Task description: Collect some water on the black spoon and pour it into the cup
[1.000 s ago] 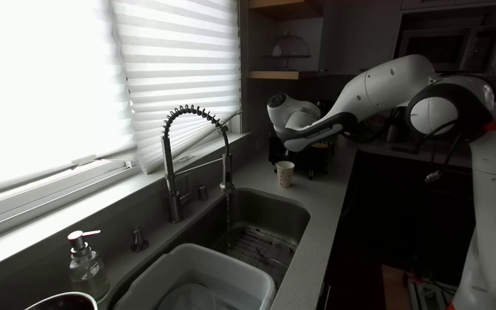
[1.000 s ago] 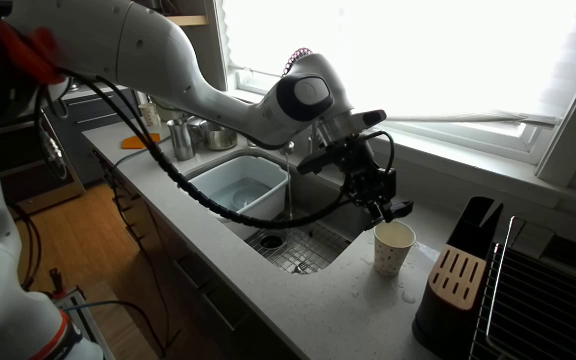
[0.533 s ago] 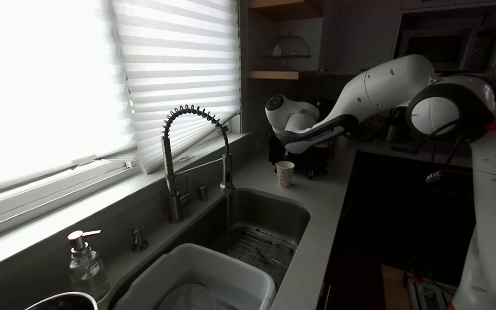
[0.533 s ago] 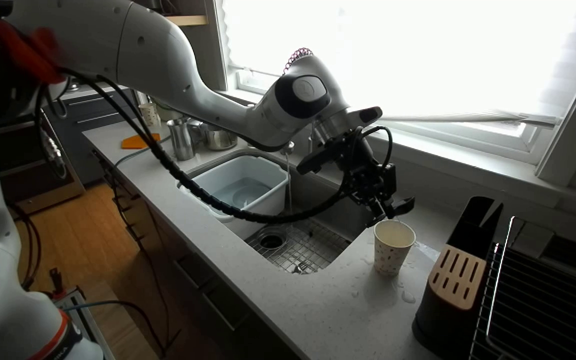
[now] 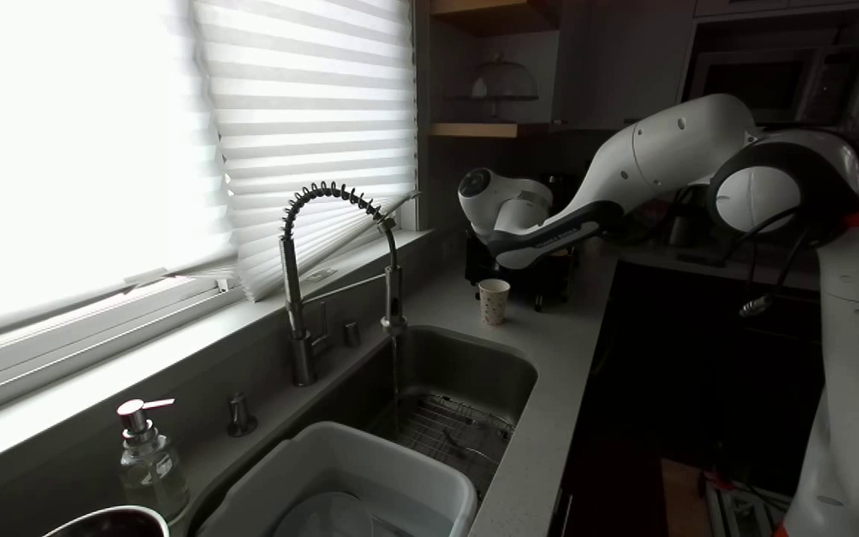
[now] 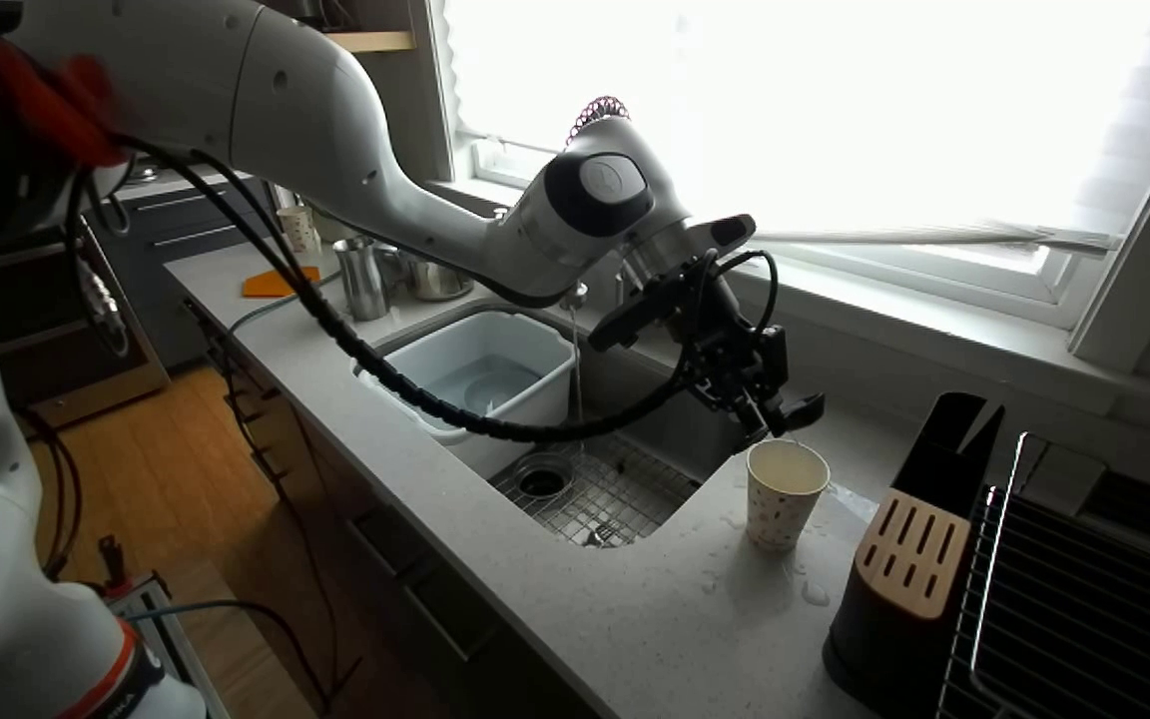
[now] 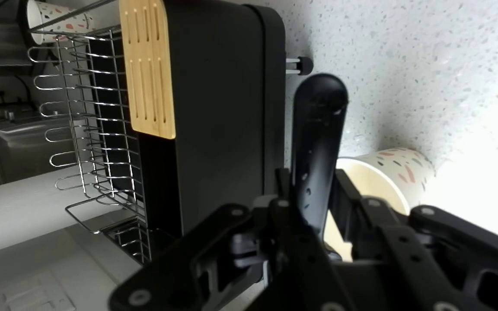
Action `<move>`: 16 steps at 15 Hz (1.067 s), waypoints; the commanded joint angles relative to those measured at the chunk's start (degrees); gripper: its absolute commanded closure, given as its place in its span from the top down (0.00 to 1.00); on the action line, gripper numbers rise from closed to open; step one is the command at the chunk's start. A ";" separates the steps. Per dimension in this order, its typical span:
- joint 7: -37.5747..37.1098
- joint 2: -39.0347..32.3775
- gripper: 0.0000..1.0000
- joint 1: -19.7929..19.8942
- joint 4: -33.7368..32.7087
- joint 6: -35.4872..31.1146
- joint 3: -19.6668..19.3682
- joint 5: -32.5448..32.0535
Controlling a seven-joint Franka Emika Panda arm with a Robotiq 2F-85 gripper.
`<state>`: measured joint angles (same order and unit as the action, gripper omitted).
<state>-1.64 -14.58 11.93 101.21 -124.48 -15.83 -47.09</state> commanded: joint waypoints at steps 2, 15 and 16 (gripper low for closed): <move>-1.71 1.79 0.06 -0.05 2.48 -0.38 0.44 -2.84; -1.89 2.94 0.06 -0.09 3.58 0.26 0.77 -5.87; -1.91 3.00 0.06 -0.11 3.65 0.34 0.73 -6.48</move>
<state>-2.14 -13.30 11.91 102.57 -124.45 -15.28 -50.73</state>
